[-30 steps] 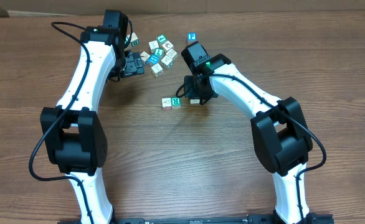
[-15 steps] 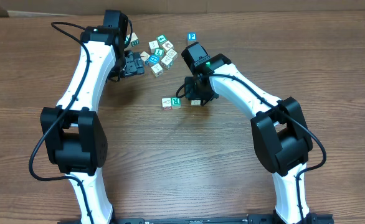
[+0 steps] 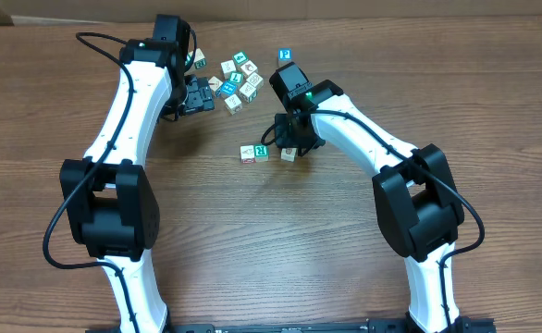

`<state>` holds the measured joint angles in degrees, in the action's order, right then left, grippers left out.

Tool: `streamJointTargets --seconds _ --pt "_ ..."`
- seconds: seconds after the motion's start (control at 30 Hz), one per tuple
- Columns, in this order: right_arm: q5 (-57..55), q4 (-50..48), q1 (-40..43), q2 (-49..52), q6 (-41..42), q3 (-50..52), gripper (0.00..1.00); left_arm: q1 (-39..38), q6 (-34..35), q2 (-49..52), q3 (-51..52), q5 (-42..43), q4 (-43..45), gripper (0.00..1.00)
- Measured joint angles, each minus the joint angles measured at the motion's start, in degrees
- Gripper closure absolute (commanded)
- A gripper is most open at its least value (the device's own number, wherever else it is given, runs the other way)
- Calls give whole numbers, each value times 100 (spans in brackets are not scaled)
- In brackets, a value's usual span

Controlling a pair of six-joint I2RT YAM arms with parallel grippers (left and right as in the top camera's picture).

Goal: Form a horizontal line
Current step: 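Open the right gripper to release the pineapple block and lift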

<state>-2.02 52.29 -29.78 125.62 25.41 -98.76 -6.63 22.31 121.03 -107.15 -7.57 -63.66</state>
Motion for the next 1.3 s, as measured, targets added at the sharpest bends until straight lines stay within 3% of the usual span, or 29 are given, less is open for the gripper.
streamJointTargets --seconds 0.33,0.63,0.73,0.8,0.83,0.9,1.13,1.3 --pt "-560 -319 83 0 509 0 56 0 0 0 0 0 0 0" --pt "-748 428 481 0 1108 7 56 0 0 0 0 0 0 0" --pt "-745 656 498 0 1163 17 51 0 0 0 0 0 0 0" --pt "-732 702 498 0 1193 20 43 0 0 0 0 0 0 1" --pt "-715 710 496 0 1207 20 33 0 0 0 0 0 0 0" --pt "-649 688 494 0 1226 20 0 0 0 0 0 0 0 0" --pt "-501 579 494 0 1215 20 0 0 0 0 0 0 0 0" --pt "-463 645 494 0 1211 20 33 0 0 0 0 0 0 0"
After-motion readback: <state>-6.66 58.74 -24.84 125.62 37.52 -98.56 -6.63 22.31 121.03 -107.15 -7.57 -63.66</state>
